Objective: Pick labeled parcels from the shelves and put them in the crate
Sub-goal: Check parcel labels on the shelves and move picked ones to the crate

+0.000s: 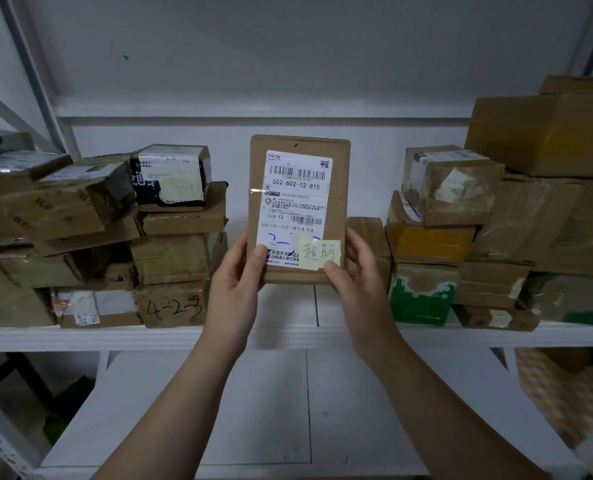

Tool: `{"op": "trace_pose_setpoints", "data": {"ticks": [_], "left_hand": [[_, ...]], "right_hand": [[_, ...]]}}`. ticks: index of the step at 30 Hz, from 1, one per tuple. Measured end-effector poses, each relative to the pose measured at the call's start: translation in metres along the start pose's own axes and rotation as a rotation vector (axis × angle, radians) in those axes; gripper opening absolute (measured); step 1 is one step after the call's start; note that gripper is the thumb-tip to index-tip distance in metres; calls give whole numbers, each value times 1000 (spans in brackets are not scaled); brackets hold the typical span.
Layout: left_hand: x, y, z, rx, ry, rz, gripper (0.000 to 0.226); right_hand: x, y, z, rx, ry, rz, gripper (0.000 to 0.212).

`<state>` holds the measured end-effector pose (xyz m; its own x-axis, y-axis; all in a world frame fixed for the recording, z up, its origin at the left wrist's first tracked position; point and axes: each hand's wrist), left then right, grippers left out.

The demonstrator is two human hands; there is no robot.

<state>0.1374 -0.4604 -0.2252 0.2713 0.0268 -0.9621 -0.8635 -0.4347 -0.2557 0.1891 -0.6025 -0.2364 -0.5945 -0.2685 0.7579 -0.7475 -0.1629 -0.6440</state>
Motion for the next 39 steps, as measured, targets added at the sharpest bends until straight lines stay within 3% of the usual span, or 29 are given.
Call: {"op": "trace_pose_setpoints", "data": {"ticks": [7,15,23,30,35,39], "left_hand": [[2,3,-1,35,-60,-128,47],[13,23,-44,320,-30,-158,40],[25,86,-141,683,11,-97,47],[47,161,-248,969,4,-16,38],[62,234,-325,1152,30,68,29],[83,294,-382,1240,-7,106,35]], "right_hand": [[8,16,-6,-176,-7,99,40],[27,59,36,-484,103,126,34],[68,133,123,-823,356,68,29],[100,204,213,-1145,433,3,22],[131,267,286,-1270,576,-103,26],[159,320,338,-1312,622,-155,21]]}}
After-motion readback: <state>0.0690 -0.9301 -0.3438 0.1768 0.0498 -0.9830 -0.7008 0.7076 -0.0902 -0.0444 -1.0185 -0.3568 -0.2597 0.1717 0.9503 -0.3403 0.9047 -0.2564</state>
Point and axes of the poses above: each hand's wrist, its own y-axis away from the middle knuckle, its own z-axis out of the back of the hand, x = y × z, and after that the axes turned 11 degrees about z, right-handed
